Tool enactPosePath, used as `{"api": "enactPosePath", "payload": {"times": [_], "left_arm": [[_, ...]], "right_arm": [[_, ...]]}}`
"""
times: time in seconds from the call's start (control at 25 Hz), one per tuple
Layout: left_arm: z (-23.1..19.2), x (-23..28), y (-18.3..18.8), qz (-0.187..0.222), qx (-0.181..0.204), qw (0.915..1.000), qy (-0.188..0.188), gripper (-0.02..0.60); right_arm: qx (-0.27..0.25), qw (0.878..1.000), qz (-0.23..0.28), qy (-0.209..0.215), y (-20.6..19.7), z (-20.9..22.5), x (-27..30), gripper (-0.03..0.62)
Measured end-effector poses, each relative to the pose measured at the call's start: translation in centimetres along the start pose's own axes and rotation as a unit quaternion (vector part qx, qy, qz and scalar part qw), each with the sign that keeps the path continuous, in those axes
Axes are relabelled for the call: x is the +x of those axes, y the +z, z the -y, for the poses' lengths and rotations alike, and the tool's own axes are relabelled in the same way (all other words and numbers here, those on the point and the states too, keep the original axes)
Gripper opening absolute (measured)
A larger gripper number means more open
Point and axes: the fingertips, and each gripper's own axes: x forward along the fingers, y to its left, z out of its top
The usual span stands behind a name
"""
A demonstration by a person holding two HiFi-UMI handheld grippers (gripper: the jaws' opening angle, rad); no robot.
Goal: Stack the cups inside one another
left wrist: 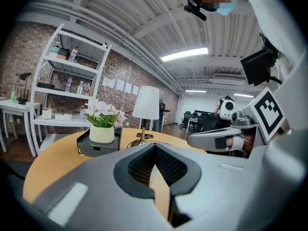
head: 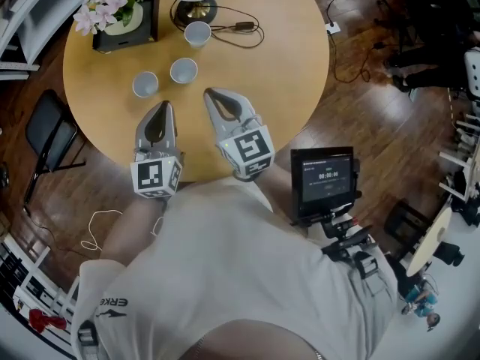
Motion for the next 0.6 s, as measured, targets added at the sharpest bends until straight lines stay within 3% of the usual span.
{"api": "enactPosePath", "payload": {"times": [0.6], "left_arm": [[-1.5,3.2,-4.2,-0.051,-0.014,0.9984,0.021,0.002]], "right_arm": [[0.009,0.998,-0.056,0.013,-4.2,2.4,3.5,0.014]]}}
